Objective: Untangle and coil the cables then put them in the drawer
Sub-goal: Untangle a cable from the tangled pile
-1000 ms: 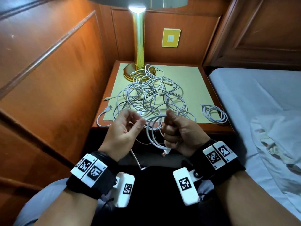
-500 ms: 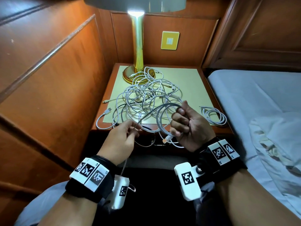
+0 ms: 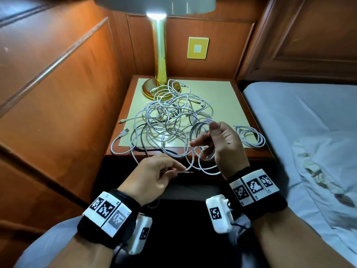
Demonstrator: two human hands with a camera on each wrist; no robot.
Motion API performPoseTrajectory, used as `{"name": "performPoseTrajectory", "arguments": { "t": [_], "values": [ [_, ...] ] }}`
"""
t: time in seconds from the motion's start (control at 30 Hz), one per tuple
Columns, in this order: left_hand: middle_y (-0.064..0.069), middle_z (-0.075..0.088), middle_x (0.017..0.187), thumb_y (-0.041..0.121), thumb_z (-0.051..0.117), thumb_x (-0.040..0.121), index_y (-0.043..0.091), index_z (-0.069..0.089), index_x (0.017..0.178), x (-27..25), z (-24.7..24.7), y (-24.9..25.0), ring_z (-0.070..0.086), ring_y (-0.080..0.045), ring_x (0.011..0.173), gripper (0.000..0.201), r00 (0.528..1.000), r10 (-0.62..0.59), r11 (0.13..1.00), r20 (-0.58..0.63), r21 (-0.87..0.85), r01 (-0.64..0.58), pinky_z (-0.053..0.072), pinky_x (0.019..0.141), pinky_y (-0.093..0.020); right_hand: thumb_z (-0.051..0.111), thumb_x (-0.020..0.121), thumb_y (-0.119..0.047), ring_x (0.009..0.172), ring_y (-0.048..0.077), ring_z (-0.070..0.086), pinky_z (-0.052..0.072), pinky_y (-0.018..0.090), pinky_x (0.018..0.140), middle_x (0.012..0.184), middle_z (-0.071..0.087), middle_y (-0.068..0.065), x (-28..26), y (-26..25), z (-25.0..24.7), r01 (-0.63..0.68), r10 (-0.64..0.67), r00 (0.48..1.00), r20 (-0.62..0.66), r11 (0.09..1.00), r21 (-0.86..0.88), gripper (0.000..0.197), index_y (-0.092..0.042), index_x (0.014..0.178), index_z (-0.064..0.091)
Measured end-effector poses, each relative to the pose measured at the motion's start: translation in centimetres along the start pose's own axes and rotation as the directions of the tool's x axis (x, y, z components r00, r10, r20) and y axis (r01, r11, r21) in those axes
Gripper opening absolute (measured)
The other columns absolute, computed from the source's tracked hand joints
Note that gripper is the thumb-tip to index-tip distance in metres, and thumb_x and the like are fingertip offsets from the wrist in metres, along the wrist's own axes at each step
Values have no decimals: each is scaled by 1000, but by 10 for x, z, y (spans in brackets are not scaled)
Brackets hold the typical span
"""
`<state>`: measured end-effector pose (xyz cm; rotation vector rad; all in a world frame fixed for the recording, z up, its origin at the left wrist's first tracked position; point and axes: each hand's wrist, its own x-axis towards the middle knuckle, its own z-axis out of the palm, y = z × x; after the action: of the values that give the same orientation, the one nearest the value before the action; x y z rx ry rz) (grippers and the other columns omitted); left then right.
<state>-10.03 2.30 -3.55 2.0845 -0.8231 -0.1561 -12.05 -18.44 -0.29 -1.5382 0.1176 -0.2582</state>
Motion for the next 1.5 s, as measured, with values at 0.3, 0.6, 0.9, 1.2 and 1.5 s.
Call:
{"name": "performPoseTrajectory", "arguments": {
  "t": [0.3,0.6,0.9,1.2,1.5],
  "values": [
    [-11,69,83,11,80,79,7,59,86,2,-1,12,70,-27,78,22,956,-12,898,-294,-423,-119,59,78,-41,50,103,-30,54,32,62,50,46,59,59,64,9,-1,17,12,8,53,942,330,983,-182,32,-4,85,50],
    [-8,62,74,55,80,76,17,58,79,3,-11,5,60,-29,61,44,914,-88,983,-397,-185,14,53,57,-48,48,103,-33,41,17,47,44,28,43,53,53,4,-2,26,19,-117,186,925,331,969,-219,36,0,90,56],
    [-4,65,81,9,66,81,20,68,85,-6,1,15,62,-34,72,12,1000,-13,968,0,-250,12,51,66,-50,42,105,-28,57,27,66,51,32,54,66,69,8,5,15,12,-143,143,980,138,990,-15,27,-11,85,46],
    [-8,70,86,-2,71,82,6,59,84,2,-4,20,67,-18,80,14,961,-114,790,-252,-609,-66,53,73,-22,50,103,-35,45,22,57,44,27,44,57,64,6,-4,19,18,-133,257,879,401,941,-312,32,-11,84,57],
    [3,69,90,46,76,81,24,65,99,5,-9,3,65,-34,79,31,934,-212,924,-288,-370,96,56,75,-47,55,86,-55,37,10,15,13,19,43,49,22,-4,-10,-1,18,-554,469,747,471,831,51,44,-17,68,42]
  ]
}}
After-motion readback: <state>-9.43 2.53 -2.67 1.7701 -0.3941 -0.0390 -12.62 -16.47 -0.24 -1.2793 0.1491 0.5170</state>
